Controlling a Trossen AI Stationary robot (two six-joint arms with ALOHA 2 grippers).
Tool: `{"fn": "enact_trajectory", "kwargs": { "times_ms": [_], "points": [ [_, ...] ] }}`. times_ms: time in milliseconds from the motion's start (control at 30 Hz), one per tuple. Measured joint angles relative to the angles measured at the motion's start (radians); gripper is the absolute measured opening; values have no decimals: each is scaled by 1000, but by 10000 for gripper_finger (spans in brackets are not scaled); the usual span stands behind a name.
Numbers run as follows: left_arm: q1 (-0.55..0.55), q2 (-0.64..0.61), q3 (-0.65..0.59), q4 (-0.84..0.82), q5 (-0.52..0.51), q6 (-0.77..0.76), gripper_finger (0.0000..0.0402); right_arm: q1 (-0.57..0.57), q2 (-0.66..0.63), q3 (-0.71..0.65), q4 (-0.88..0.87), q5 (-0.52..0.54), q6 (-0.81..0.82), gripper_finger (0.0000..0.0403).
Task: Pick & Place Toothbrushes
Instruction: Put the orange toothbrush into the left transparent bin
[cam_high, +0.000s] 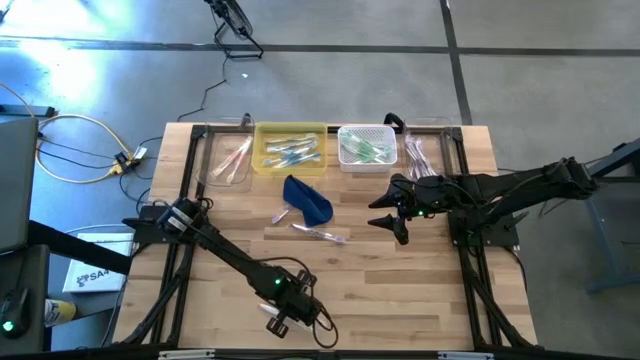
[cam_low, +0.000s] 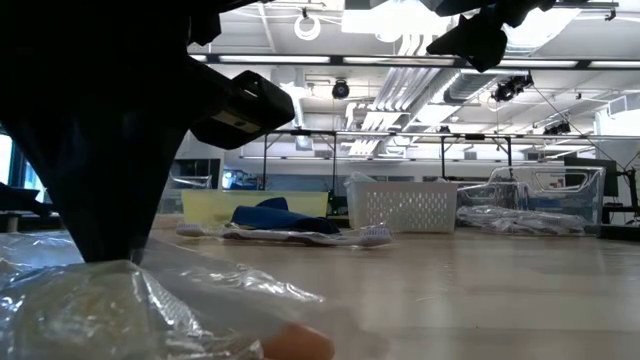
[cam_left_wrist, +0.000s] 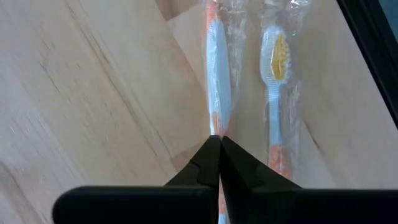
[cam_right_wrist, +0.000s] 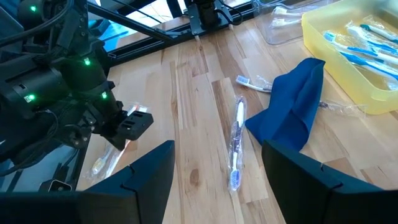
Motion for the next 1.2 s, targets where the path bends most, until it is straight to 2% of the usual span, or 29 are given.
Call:
{"fn": "enact_trajectory", "kwargs": {
  "times_ms": [367,567,967,1200],
  "points": [
    [37,-41,-1,-45,6,3,0,0,0,0,-3,-8,0,234],
    [100,-111,-1,-108,-44,19,0,0,0,-1,-55,-8,0,234],
    [287,-323,0,-252,-174,38,0,0,0,-1,-120,-111,-7,234],
    [429,-456,-1,-286,-257,28,0,0,0,-1,-136,-113,-33,234]
  ]
}}
